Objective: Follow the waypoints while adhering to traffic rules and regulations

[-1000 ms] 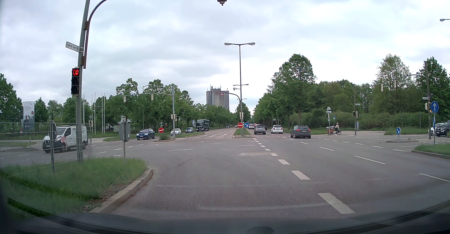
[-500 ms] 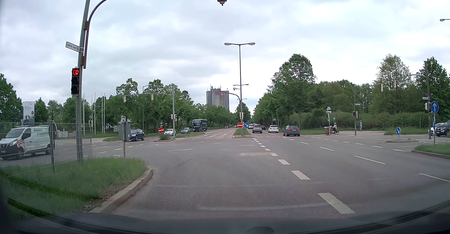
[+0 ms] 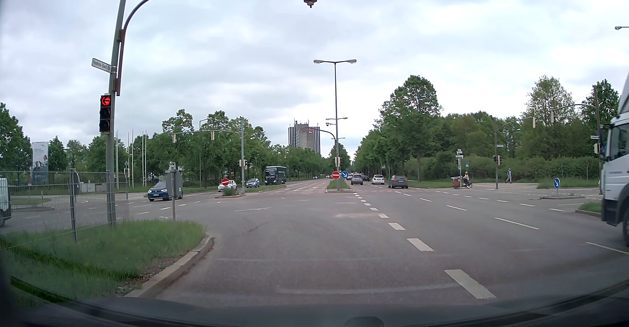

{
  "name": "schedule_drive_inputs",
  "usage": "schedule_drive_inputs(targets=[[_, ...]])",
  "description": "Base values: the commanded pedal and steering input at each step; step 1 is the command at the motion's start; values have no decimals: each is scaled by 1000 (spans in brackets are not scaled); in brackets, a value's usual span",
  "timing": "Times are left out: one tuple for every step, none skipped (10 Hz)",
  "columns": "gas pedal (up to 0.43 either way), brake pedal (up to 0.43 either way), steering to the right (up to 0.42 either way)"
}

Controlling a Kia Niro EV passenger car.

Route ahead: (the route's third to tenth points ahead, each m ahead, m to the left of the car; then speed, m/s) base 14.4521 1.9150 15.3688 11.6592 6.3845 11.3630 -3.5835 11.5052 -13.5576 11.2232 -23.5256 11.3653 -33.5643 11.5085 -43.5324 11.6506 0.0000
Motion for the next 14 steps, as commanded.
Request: schedule_drive_inputs(targets=[[0, 262, -3], [0, 262, -3], [0, 262, -3], [0, 262, -3], [0, 262, -3], [0, 262, -3], [0, 262, -3], [0, 262, -3], [0, 262, -3], [0, 262, -3], [0, 262, -3], [0, 262, -3], [0, 262, -3], [0, 262, -3]])
